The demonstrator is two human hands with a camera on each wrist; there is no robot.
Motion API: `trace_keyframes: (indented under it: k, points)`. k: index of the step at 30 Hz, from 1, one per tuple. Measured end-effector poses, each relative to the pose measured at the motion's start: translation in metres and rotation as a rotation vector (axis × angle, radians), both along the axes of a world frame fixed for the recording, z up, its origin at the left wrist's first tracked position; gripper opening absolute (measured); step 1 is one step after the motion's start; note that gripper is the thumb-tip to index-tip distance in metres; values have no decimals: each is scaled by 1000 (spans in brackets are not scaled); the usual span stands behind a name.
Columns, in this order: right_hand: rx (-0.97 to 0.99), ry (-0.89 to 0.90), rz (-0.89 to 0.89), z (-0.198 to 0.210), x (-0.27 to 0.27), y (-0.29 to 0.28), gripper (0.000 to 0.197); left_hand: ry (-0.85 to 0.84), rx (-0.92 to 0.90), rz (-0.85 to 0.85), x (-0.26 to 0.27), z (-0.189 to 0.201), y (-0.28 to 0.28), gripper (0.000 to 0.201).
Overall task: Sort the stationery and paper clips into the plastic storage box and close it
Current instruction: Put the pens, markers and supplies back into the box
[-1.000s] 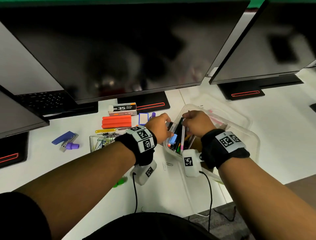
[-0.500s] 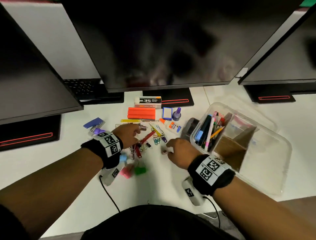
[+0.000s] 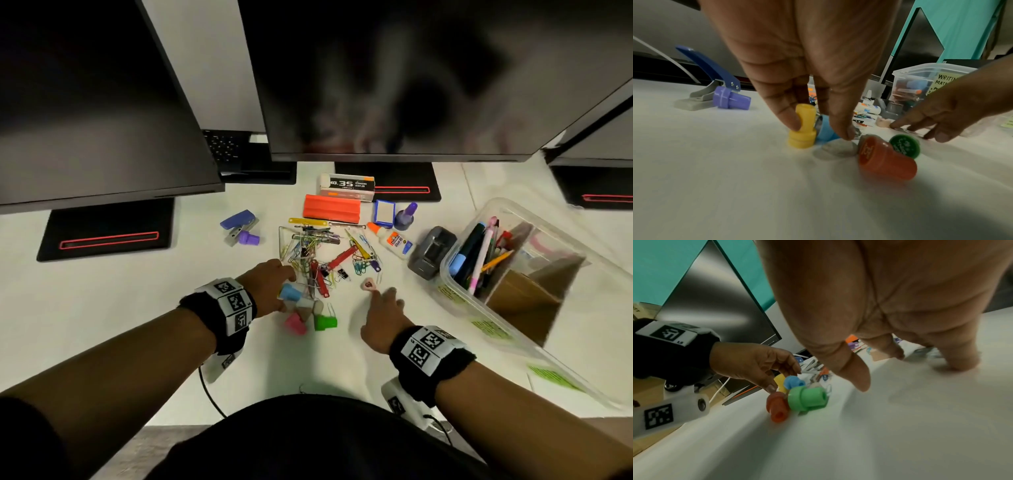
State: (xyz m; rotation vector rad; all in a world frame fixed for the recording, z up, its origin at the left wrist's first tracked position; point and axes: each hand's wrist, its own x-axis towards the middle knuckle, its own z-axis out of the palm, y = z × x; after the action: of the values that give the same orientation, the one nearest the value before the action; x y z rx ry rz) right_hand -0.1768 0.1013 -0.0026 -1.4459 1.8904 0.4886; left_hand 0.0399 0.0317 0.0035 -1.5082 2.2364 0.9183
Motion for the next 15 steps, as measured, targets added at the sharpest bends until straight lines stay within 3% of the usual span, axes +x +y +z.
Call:
trace_keyframes:
  k: [4, 7, 9, 11, 13, 15]
  points:
    - [-92, -228, 94, 2, 12, -13, 80, 9, -20, 18, 4, -2, -1, 52]
    - [-250, -332, 19, 6, 11, -21, 63, 18, -24, 35, 8, -4, -3, 48]
    - [-358, -278, -126, 6, 7, -24, 50, 30, -25, 50, 10, -6, -3, 48]
    - [-351, -115, -235, 4, 2, -24, 44, 38, -25, 57, 10, -7, -3, 48]
    - [-237, 11, -268, 2, -1, -20, 50, 36, -22, 59, 10, -9, -3, 48]
    - [-170, 9, -298, -2, 0, -17, 57, 36, -14, 71, 10, -11, -2, 48]
